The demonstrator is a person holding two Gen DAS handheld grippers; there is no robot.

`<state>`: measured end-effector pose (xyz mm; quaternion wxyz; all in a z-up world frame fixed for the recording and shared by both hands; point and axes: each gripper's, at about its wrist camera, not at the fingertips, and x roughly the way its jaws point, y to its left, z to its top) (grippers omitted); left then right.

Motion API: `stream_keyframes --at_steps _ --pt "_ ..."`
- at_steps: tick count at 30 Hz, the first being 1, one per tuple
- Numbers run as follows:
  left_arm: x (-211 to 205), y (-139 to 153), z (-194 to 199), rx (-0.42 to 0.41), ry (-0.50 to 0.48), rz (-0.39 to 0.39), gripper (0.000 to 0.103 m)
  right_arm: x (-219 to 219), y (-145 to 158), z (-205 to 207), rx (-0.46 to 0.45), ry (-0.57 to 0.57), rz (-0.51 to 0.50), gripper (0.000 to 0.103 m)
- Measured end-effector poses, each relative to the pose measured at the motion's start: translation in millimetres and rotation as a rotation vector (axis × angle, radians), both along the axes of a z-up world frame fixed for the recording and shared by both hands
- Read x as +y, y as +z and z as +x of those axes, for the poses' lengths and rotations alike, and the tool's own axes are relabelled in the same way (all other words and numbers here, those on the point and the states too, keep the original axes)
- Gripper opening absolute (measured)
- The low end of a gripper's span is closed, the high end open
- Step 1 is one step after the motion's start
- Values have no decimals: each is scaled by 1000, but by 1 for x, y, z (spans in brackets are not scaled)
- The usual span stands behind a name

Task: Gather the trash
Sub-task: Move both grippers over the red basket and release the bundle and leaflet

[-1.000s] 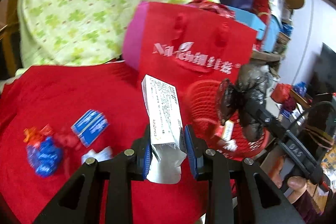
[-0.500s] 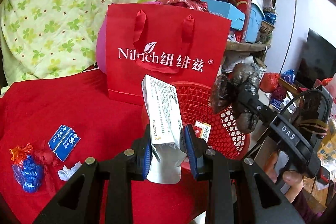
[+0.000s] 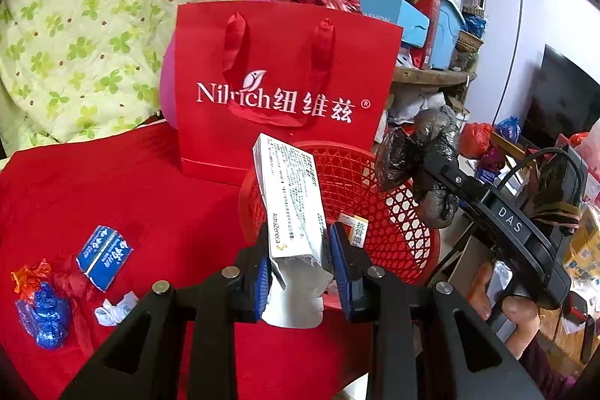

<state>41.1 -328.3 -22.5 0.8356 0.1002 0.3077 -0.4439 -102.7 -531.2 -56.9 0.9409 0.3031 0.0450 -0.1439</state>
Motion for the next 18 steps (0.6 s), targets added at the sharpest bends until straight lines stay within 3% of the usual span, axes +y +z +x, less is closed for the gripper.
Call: stream_keyframes --at_steps 11,18 --pt "-20 -18 -4 44 -47 34 31 -21 -16 6 40 3 139 47" --pt "-28 -29 -5 60 -54 54 31 -21 -19 10 59 9 140 47"
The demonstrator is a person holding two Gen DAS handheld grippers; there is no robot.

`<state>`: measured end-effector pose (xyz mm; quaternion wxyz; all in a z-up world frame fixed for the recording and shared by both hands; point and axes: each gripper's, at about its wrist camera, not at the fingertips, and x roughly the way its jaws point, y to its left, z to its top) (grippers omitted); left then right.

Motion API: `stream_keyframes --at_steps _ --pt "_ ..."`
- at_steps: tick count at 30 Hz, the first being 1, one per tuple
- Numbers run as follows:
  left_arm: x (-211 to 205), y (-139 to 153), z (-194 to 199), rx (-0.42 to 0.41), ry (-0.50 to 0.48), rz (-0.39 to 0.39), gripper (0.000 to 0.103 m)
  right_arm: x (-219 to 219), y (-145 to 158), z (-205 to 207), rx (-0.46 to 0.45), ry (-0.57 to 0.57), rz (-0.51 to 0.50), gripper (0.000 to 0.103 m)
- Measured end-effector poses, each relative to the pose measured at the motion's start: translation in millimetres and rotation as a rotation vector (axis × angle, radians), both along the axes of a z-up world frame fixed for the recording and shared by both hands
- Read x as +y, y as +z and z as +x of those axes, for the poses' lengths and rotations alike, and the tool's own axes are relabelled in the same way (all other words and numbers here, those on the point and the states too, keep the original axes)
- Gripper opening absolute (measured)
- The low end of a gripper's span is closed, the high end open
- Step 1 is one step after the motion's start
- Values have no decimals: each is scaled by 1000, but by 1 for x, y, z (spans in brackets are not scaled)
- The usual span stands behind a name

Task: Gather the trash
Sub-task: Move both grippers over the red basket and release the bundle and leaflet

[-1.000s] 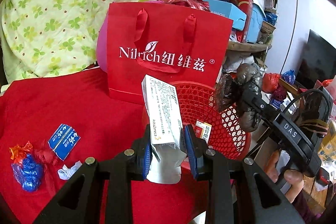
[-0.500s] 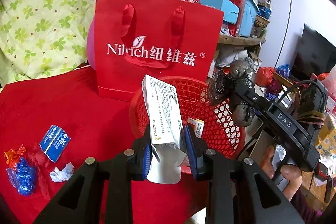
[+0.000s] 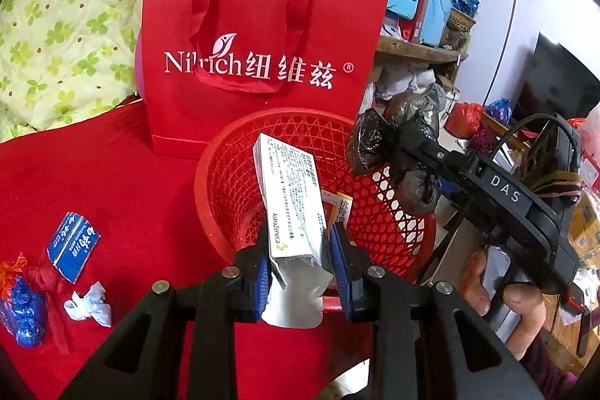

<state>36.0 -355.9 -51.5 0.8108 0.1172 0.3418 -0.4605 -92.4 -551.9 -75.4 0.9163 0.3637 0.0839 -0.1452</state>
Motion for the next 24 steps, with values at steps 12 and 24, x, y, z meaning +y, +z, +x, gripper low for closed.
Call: stream_keyframes --at_steps 12,24 --pt "-5 -9 0 -15 6 29 31 -6 -4 3 26 -14 24 47" --pt "-6 -11 0 -12 14 32 32 -10 -10 6 56 -17 61 47"
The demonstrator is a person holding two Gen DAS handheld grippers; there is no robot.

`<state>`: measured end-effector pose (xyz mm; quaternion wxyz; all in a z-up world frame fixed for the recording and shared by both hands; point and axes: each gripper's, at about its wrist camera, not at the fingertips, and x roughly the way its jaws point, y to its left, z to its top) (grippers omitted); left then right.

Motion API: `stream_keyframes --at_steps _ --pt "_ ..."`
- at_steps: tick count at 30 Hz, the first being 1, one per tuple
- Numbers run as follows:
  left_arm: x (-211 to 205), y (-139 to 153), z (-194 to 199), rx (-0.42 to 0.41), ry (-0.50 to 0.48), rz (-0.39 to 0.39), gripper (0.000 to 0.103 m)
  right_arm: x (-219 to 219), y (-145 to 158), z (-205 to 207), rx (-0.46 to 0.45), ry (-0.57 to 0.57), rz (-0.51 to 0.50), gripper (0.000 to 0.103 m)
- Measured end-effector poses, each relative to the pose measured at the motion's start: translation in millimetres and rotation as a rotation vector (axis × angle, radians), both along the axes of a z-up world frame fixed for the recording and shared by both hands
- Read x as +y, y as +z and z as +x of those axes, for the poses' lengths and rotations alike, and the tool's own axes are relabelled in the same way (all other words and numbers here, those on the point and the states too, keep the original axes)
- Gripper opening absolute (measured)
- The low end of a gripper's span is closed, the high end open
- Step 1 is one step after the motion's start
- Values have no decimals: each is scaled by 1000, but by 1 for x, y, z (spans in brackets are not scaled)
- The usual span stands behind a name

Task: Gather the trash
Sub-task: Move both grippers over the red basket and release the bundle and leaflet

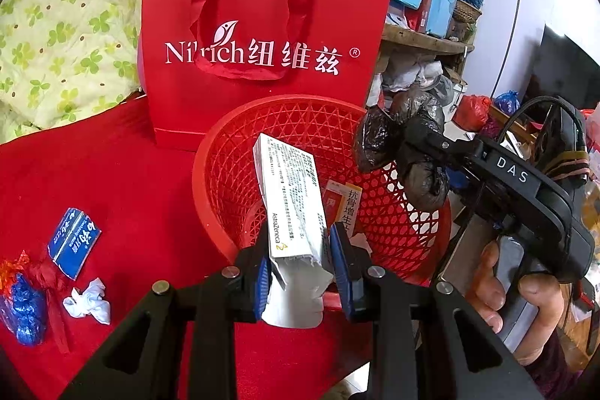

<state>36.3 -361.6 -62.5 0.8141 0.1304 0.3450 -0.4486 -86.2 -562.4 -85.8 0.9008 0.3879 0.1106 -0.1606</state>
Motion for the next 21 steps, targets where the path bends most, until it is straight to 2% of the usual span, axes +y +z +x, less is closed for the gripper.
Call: stream_keyframes --at_steps 12,21 --pt "-1 -3 1 7 0 -2 32 2 -5 6 36 18 28 48" --pt "1 -4 3 13 -1 -12 32 7 -4 11 51 22 1 48"
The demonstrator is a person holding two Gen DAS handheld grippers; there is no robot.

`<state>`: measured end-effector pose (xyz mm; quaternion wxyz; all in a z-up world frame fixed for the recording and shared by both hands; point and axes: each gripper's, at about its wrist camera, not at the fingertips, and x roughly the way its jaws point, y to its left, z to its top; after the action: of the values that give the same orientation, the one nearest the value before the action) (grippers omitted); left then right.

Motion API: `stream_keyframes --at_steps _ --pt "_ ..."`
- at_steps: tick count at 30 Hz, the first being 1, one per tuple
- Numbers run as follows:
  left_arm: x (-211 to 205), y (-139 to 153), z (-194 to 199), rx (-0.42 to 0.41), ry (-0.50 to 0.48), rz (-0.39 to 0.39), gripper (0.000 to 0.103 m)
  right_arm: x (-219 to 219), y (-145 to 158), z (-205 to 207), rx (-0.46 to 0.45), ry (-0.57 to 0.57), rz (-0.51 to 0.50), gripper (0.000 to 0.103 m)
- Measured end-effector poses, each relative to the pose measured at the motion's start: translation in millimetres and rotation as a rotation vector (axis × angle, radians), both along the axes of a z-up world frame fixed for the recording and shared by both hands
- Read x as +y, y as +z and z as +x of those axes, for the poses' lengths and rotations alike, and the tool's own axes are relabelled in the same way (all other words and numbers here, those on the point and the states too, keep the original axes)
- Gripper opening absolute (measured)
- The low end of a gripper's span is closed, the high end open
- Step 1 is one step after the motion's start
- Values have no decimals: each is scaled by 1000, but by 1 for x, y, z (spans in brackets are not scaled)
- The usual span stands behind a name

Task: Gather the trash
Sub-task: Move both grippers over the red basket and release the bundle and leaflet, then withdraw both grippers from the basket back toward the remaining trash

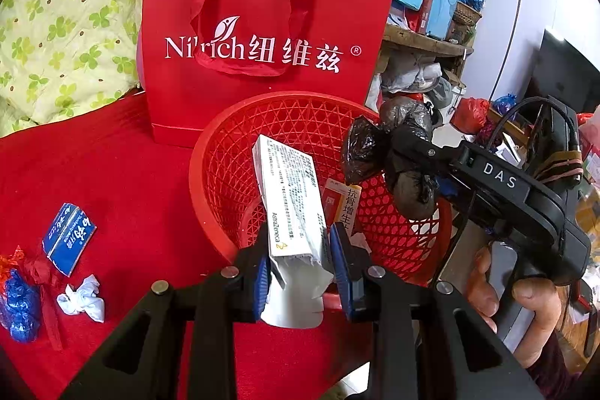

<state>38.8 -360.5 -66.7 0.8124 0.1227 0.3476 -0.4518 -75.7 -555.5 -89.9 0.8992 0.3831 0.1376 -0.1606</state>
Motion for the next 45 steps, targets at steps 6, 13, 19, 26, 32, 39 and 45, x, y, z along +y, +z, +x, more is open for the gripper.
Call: stream_keyframes --at_steps 6,13,19,26,32,39,45 --pt "-6 -3 1 1 9 17 33 6 2 6 15 27 -31 53" --pt "-2 -1 -1 -39 59 39 50 15 5 12 44 55 -83 65" --pt "20 4 3 -78 129 50 65 20 6 18 52 69 -93 73" --pt "60 1 18 -58 232 68 66 38 13 31 79 54 -174 85" --pt "87 -2 27 -3 313 52 66 51 20 35 55 40 -246 86" --pt "102 -1 29 -19 363 59 75 75 29 40 8 62 -368 86" --pt "116 -7 33 -4 405 79 75 91 34 44 -6 50 -453 86"
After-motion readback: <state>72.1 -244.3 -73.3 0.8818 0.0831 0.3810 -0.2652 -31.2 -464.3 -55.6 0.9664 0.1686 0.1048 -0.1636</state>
